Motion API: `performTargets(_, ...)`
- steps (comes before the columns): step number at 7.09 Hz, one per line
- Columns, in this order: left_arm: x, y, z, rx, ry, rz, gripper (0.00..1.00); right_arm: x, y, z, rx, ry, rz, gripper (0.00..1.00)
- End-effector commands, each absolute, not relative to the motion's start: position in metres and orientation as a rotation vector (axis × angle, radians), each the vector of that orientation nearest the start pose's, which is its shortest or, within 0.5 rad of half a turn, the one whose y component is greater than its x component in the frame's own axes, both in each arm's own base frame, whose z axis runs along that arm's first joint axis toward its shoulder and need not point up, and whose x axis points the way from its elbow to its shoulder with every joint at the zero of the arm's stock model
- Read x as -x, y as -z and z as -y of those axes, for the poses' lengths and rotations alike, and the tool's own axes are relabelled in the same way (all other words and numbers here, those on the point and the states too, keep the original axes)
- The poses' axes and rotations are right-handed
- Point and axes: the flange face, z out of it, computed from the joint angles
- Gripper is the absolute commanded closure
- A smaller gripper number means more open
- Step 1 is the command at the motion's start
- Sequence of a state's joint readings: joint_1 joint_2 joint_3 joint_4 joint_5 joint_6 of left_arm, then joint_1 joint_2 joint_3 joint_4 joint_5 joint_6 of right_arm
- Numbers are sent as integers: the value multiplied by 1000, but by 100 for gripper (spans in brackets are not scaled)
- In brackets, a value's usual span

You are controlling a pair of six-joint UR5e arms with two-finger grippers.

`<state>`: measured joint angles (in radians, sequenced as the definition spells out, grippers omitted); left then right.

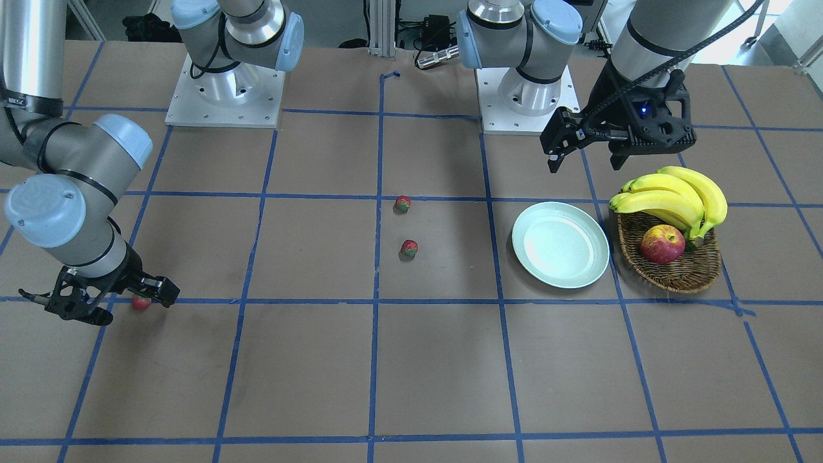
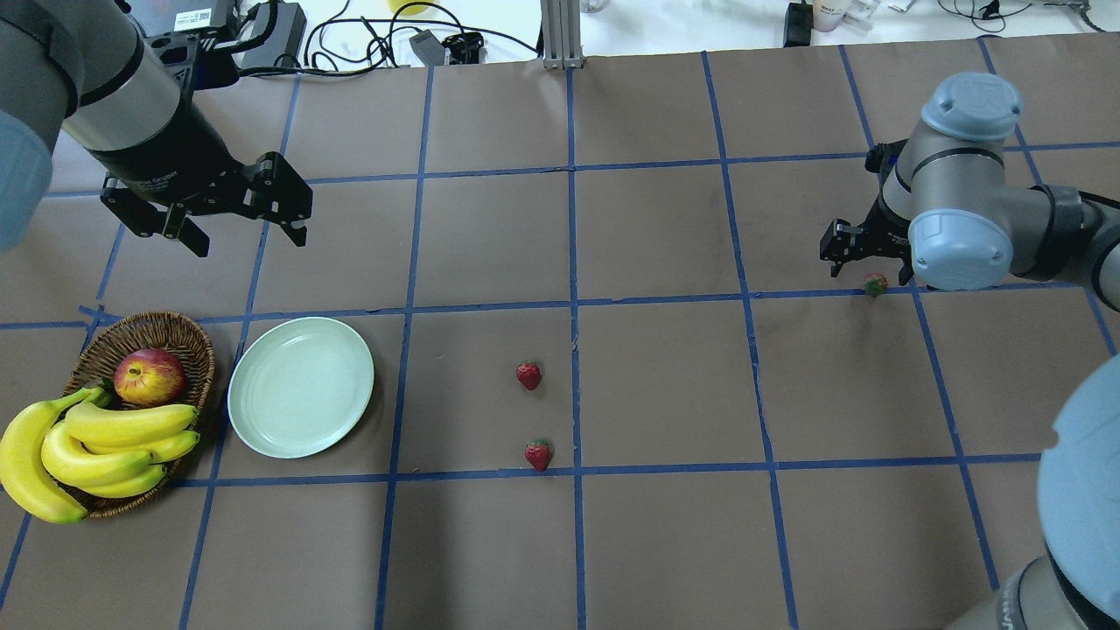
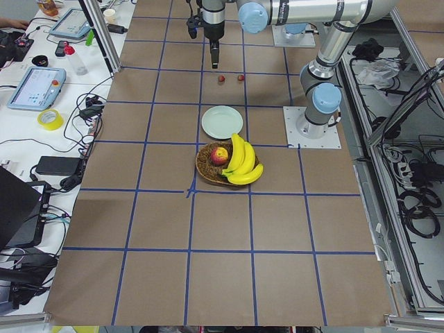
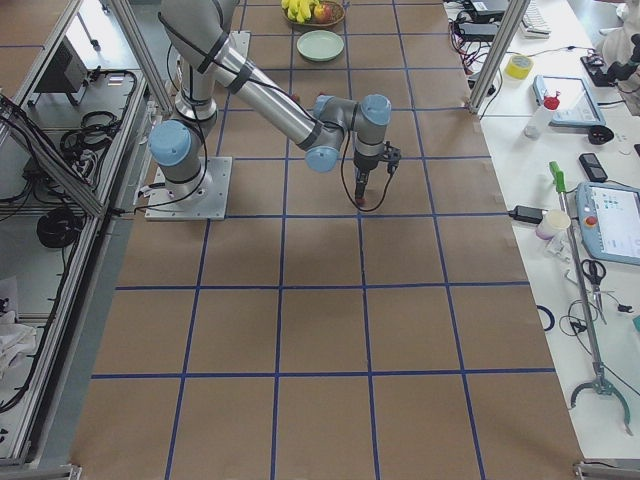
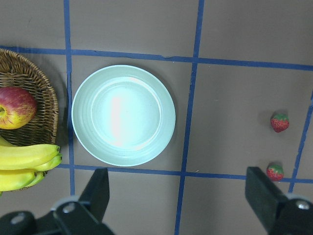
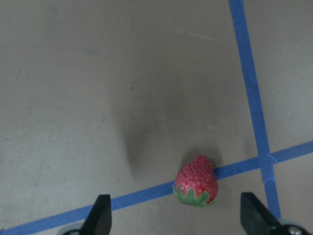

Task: Collect all strawberries into plate
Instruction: 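Move the right gripper to the last strawberry farther from the robot, then close the right gripper on the last strawberry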

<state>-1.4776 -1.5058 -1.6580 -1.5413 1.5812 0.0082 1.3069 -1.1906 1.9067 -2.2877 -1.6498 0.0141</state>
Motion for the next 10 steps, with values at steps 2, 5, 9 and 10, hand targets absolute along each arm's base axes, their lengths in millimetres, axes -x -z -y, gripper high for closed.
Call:
performTargets(2,89,-491,471,134,37,-3120,0,26,-190,564,-529,-34,-3182,21)
performTargets(5,91,-491,469,132,35,-3125,0,40,-181,559,-555,-54,-3163,35)
performTargets(9,91,-484,470,134,16,-3126,0,41,-176,554,-543,-70,-3157,88)
performTargets(10,91,-484,470,132,16,-3126,0,41,-177,553,-514,-68,-3160,100)
